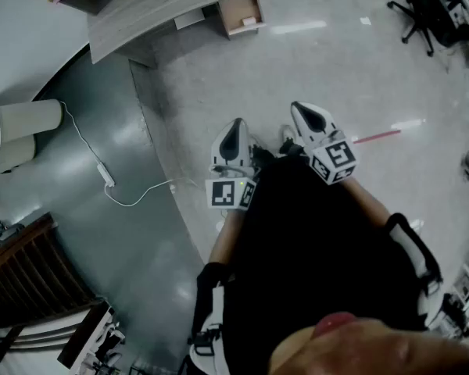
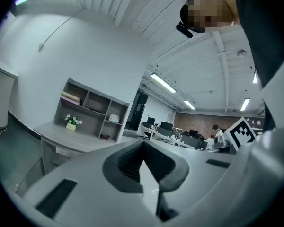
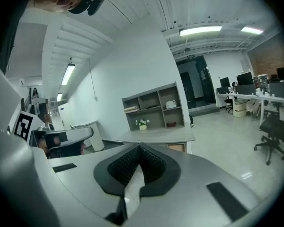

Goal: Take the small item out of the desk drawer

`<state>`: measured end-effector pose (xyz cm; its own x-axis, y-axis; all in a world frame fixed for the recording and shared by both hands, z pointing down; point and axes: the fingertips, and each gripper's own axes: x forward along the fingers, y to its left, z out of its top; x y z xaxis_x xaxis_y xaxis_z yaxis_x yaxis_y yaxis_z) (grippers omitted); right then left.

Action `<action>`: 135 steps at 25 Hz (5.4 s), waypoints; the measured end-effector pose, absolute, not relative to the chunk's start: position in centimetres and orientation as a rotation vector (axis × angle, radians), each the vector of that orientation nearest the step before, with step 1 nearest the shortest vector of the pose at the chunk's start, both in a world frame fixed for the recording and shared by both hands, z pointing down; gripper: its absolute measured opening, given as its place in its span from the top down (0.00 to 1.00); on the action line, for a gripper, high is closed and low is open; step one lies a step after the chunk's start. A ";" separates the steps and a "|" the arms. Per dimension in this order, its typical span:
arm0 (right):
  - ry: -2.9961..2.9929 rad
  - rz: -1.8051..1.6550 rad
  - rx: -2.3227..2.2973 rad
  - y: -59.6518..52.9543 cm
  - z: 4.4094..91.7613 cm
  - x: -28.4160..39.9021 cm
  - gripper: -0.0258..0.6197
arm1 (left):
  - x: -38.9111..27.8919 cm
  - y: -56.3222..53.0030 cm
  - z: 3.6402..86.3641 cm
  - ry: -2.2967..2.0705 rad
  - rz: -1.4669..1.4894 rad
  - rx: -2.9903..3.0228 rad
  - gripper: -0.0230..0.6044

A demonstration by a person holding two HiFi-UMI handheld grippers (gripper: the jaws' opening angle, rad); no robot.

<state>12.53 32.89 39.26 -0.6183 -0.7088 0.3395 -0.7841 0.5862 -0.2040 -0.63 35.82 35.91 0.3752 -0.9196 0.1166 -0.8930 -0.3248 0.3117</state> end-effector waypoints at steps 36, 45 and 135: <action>-2.570 0.512 1.363 28.8 41.1 4.4 0.96 | -8.3 32.5 37.7 -1.496 -0.123 2.341 0.97; -2.551 0.529 1.375 19.8 42.1 4.8 0.96 | -7.8 23.9 38.1 -1.490 -0.098 2.340 0.97; -1.437 1.114 0.958 -12.0 93.8 6.2 0.55 | -7.6 -14.3 49.0 -1.439 -0.063 2.136 0.97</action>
